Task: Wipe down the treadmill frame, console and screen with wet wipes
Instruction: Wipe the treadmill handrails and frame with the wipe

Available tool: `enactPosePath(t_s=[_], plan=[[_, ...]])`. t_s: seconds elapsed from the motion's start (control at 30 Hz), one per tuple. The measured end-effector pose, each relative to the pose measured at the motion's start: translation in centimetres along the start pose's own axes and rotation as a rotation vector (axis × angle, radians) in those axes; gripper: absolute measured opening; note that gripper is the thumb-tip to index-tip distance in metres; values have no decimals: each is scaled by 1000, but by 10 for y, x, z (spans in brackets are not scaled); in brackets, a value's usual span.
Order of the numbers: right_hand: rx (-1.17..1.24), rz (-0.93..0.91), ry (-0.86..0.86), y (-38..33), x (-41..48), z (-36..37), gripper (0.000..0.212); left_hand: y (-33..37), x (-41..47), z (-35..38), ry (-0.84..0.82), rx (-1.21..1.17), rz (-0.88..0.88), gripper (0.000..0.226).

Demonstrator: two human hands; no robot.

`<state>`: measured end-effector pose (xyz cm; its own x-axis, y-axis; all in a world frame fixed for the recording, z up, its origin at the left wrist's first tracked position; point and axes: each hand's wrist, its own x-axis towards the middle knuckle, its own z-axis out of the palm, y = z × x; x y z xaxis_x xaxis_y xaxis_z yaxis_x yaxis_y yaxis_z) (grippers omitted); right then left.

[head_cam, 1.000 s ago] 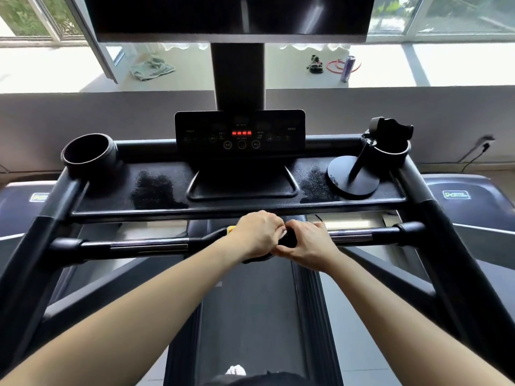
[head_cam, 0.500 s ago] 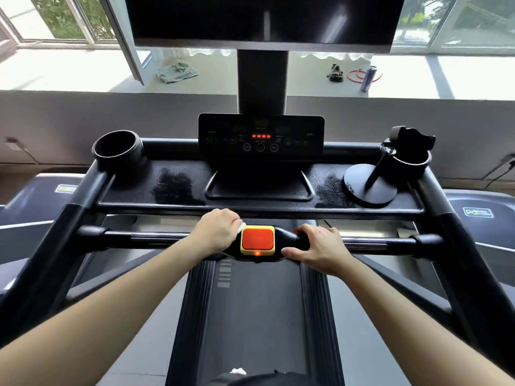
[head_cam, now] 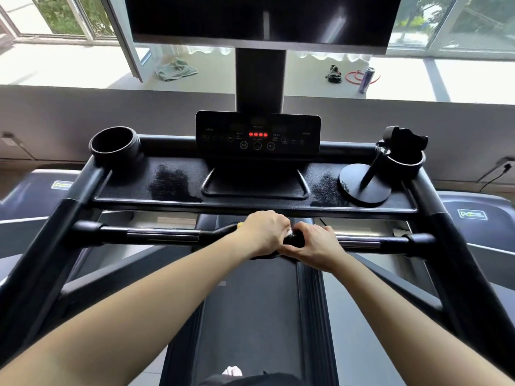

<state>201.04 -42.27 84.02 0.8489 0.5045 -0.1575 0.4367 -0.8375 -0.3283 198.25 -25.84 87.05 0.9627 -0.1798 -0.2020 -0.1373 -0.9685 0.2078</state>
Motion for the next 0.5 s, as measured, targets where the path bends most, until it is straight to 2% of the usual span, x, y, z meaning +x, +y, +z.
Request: enactPosePath(t_s=[0.1, 0.2, 0.4, 0.5], plan=[[2, -1, 6, -1, 0, -1, 60, -32, -16, -4, 69, 26, -18, 29], [-1, -4, 23, 0, 0, -1, 63, -59, -34, -6, 72, -51, -39, 31], [1, -3, 16, 0, 1, -1, 64, -118, -71, 5, 62, -87, -275, 35], [-2, -1, 13, 0, 1, 0, 63, -125, -74, 4, 69, -152, -308, 33]])
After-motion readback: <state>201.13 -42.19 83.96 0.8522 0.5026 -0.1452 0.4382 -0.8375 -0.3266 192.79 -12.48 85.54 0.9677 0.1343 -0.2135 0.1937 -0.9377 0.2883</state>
